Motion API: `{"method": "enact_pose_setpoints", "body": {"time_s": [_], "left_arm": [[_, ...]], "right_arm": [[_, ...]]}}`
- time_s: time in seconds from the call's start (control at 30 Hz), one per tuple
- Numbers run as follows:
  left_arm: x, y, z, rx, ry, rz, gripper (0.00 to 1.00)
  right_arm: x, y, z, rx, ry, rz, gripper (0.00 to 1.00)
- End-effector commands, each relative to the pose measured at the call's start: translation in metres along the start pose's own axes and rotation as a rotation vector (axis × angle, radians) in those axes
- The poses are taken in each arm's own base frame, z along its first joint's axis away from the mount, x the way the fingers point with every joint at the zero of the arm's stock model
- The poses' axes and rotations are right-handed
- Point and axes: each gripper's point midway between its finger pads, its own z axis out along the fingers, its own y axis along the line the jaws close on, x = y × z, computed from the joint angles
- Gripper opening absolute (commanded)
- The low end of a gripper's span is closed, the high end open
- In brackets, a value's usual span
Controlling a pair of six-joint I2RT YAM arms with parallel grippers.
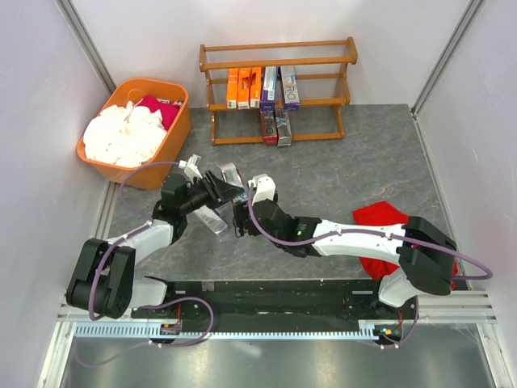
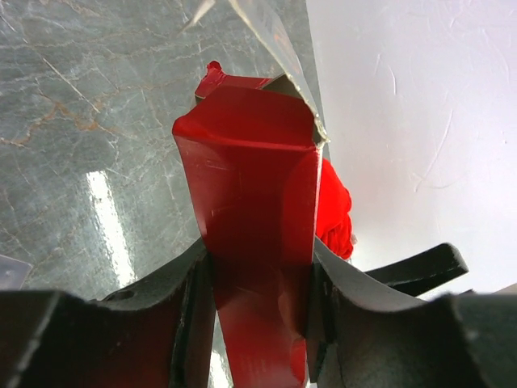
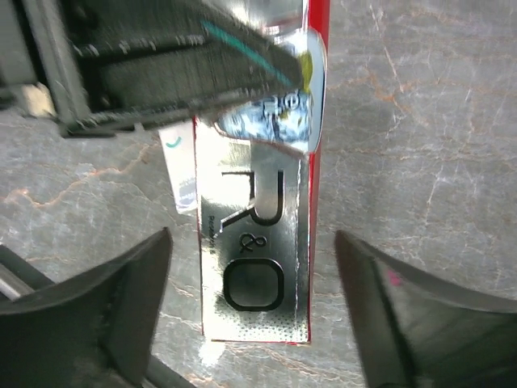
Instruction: Place and organize the toothpastes onto the shelf
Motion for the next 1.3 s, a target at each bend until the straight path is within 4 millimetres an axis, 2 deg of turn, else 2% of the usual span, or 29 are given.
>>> {"method": "enact_pose_setpoints", "body": {"time_s": [0.0,0.1,0.13,0.17,0.2,0.23,0.27,0.33,0.37,0.43,0.57,0.6,0.63,0.7,0.77,0.97,1.27], "left_arm": [[-0.007,-0.021,-0.004,0.098,-0.02,0.01,0.37],[-0.009,-0.023,-0.006,0.115,-0.027,0.014,0.37],[-0.01,-0.024,-0.008,0.119,-0.03,0.007,0.38],[-0.012,-0.027,-0.01,0.142,-0.039,0.017,0.38],[-0.012,-0.029,-0.011,0.154,-0.042,0.007,0.38],[-0.011,-0.028,-0.013,0.16,-0.043,-0.004,0.38],[-0.011,-0.031,-0.014,0.18,-0.044,-0.003,0.38],[-0.015,-0.041,-0.018,0.229,-0.065,-0.007,0.38],[-0.014,-0.041,-0.02,0.237,-0.064,-0.016,0.38],[-0.015,-0.045,-0.022,0.259,-0.068,-0.031,0.38],[-0.016,-0.051,-0.024,0.279,-0.069,-0.036,0.38],[-0.016,-0.052,-0.024,0.282,-0.07,-0.037,0.38],[-0.017,-0.053,-0.025,0.284,-0.071,-0.037,0.38],[-0.016,-0.053,-0.025,0.283,-0.071,-0.038,0.38],[-0.017,-0.053,-0.025,0.281,-0.071,-0.04,0.38],[-0.016,-0.053,-0.024,0.283,-0.066,-0.047,0.38],[-0.015,-0.053,-0.024,0.3,-0.059,-0.066,0.38]], "right_arm": [[-0.041,0.006,-0.018,-0.03,-0.106,0.096,0.98],[-0.052,-0.002,-0.028,-0.079,-0.127,0.16,0.98],[-0.054,0.001,-0.036,-0.144,-0.127,0.209,0.98],[-0.06,-0.01,-0.035,-0.154,-0.137,0.256,0.98],[-0.063,-0.012,-0.038,-0.185,-0.139,0.329,0.98],[-0.059,-0.007,-0.047,-0.291,-0.12,0.377,0.98],[-0.066,-0.023,-0.044,-0.3,-0.136,0.435,0.98],[-0.06,-0.021,-0.054,-0.428,-0.11,0.54,0.98],[-0.061,-0.028,-0.054,-0.441,-0.111,0.57,0.98],[-0.053,-0.028,-0.057,-0.491,-0.104,0.617,0.98],[-0.036,-0.013,-0.07,-0.642,-0.059,0.675,0.98],[-0.022,-0.016,-0.068,-0.645,-0.033,0.69,0.98],[-0.03,-0.012,-0.073,-0.694,-0.065,0.702,0.98],[-0.023,-0.01,-0.074,-0.726,-0.041,0.734,0.98],[-0.027,-0.007,-0.08,-0.769,-0.061,0.741,0.98],[-0.028,0.0,-0.077,-0.797,-0.049,0.748,0.98],[-0.019,0.006,-0.055,-0.783,-0.011,0.755,0.97]]}}
